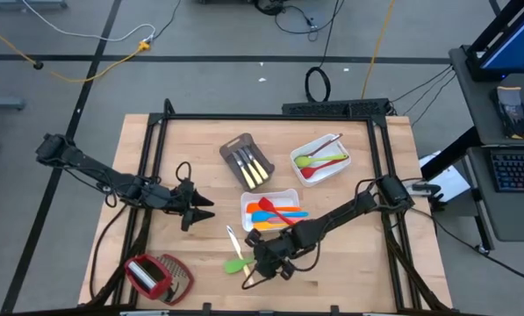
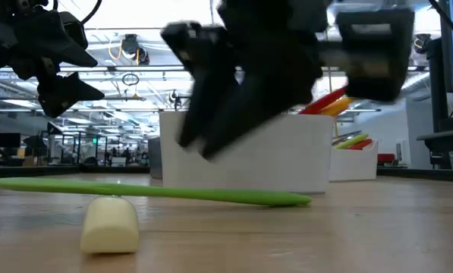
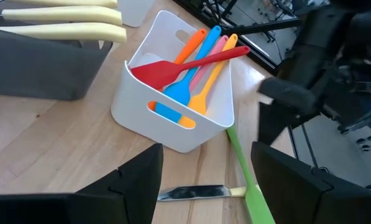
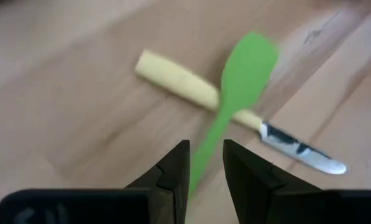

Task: Pick & Place Kitchen Items
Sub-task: Put the green spatula into bottom white bin

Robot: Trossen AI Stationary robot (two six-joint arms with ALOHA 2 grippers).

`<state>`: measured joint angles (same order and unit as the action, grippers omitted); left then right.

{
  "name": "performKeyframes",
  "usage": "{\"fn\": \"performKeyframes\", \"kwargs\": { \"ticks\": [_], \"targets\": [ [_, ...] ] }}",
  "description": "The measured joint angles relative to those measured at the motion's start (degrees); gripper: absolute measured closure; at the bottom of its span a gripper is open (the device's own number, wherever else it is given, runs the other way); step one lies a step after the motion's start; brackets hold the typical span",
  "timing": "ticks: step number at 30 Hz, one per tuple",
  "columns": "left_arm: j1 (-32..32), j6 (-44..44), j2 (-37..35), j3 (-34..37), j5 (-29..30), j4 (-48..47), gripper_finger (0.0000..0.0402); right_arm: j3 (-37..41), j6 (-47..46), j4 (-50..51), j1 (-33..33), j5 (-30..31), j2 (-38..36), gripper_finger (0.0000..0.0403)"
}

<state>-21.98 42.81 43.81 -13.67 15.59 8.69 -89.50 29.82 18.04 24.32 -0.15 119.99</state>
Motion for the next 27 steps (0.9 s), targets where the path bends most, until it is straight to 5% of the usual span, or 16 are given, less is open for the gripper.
{"fn": "performKeyframes", "kwargs": {
  "ticks": [27],
  "targets": [
    [0.0, -0.6, 0.0, 0.0, 0.0, -0.2, 0.0151, 0.0, -8.8, -1.1, -2.1, -4.8, 3.2, 0.0314]
  ]
}}
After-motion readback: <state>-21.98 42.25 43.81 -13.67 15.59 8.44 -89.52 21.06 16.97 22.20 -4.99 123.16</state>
